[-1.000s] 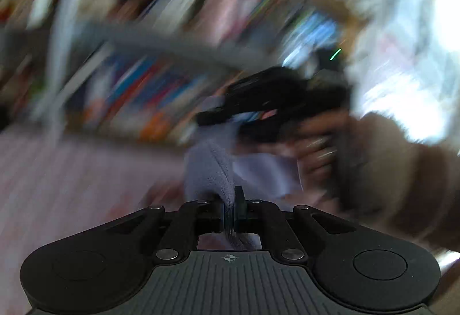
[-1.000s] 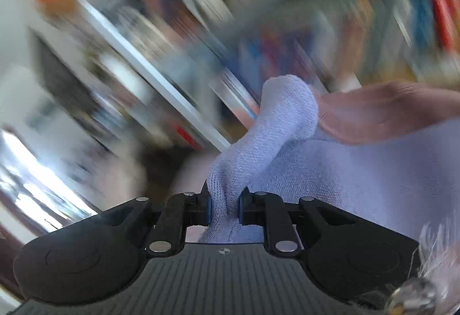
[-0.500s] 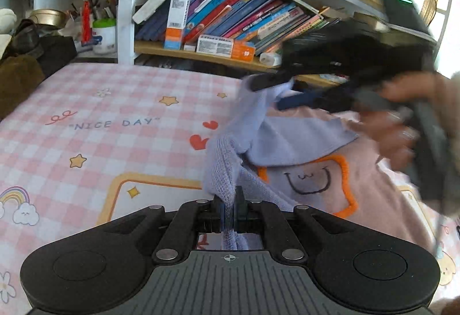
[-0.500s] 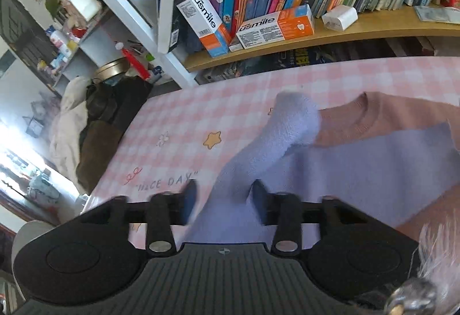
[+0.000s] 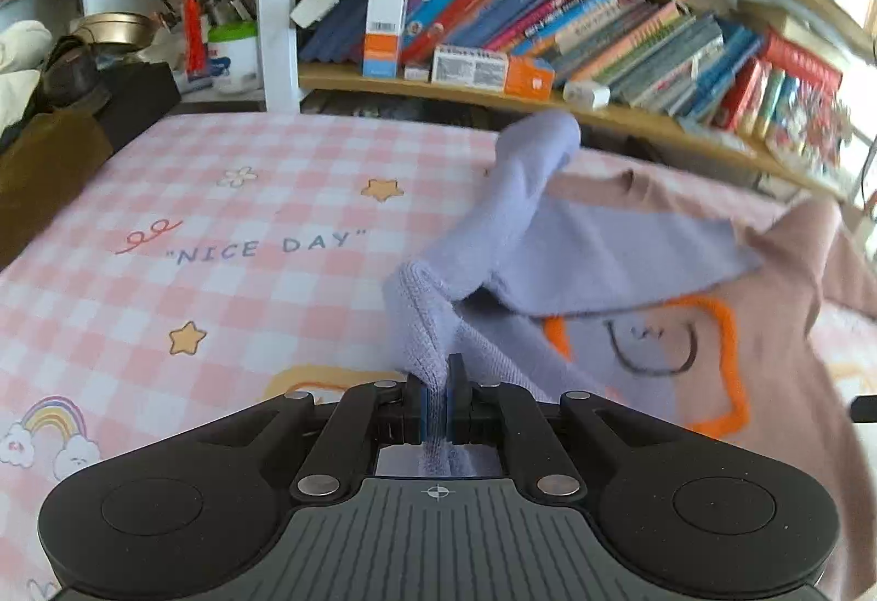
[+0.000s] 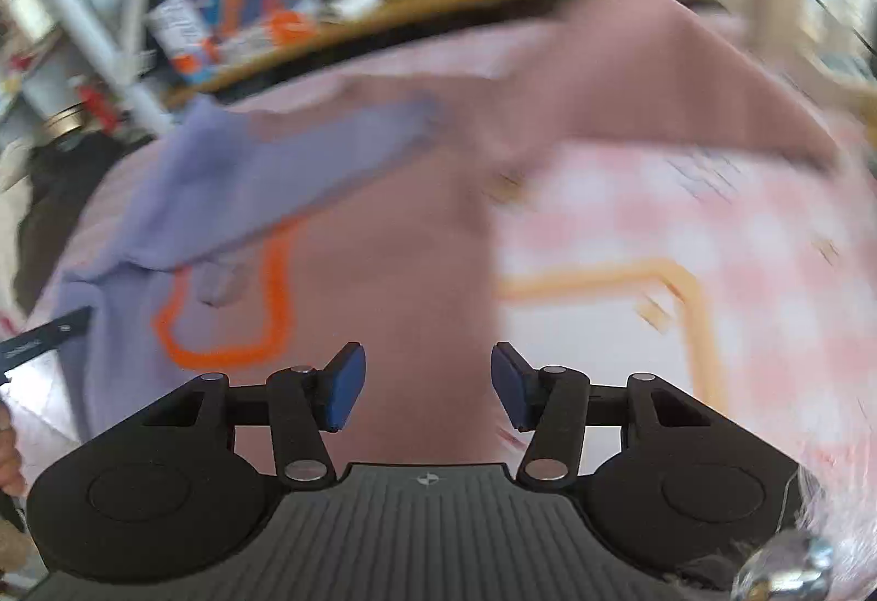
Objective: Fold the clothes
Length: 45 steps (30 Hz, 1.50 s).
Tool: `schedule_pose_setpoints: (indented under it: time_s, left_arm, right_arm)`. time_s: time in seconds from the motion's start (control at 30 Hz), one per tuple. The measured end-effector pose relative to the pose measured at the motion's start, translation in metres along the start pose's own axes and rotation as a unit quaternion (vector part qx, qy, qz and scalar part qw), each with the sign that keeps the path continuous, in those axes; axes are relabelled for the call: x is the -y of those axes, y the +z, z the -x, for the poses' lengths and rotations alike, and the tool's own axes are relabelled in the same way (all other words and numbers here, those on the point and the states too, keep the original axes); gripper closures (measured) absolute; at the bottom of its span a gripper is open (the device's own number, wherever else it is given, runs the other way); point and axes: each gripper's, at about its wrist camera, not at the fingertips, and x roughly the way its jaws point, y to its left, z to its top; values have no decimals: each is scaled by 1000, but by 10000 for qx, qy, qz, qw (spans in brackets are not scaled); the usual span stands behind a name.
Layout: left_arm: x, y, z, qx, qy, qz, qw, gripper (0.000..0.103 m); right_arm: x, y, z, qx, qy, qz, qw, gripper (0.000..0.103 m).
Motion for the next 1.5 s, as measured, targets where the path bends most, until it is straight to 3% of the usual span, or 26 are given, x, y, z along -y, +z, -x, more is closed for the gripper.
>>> schedule_pose_setpoints:
  time_s: [0.13,0.27,0.33,0.4,0.5,0.57,0.7,0.8,0.9,1.07,1.2,1.37,1.5]
  left_arm:
    - [-11,-10,3,-120,40,171,9998,92]
    - [-17,-20,7,-223,67,299,9993,89]
    - [-21,-25,8,-254,77,392,9989,89]
    - [-23,-30,8,-309,73,512,9982,89]
    - [-18,-35,8,-563,129,344,9977,96]
    - [-14,-36,12,-673,153,259,9973,96]
    - [-15,-40,23,-813,-184,475,9954,96]
    - [-7,-45,21,-921,-291,276,9949,96]
    - [-13,-38,11,-850,-174,323,9957,96]
    - [-30,-15,-9,-625,46,149,9979,97]
    - [-46,-4,-13,-518,-74,34,9986,97]
    - [-54,-23,0,-716,-642,-93,9953,96]
    - [-51,-28,-1,-715,-824,-363,9934,96]
  right_arm:
    - [10,-16,3,-95,-136,-30,9999,56]
    - [-6,-22,2,-105,-253,521,9983,62]
    - [-16,-27,0,-95,-475,911,9947,67]
    - [-24,-28,-5,-68,-509,1248,9908,82]
    - [-30,-20,-13,24,-513,1510,9872,93]
    - [-30,-10,-21,213,-720,1584,9845,94]
    - [-28,5,-38,577,-1094,1665,9782,94]
    - [-27,10,-46,790,-1302,1718,9733,94]
    - [-24,5,-38,679,-1238,1495,9786,94]
    - [-41,-38,-9,288,-933,1329,9863,94]
    - [-63,-57,-4,177,-936,1441,9850,95]
    - [-58,-39,-19,516,-1611,949,9810,94]
    - [-65,-39,-27,595,-1958,951,9742,94]
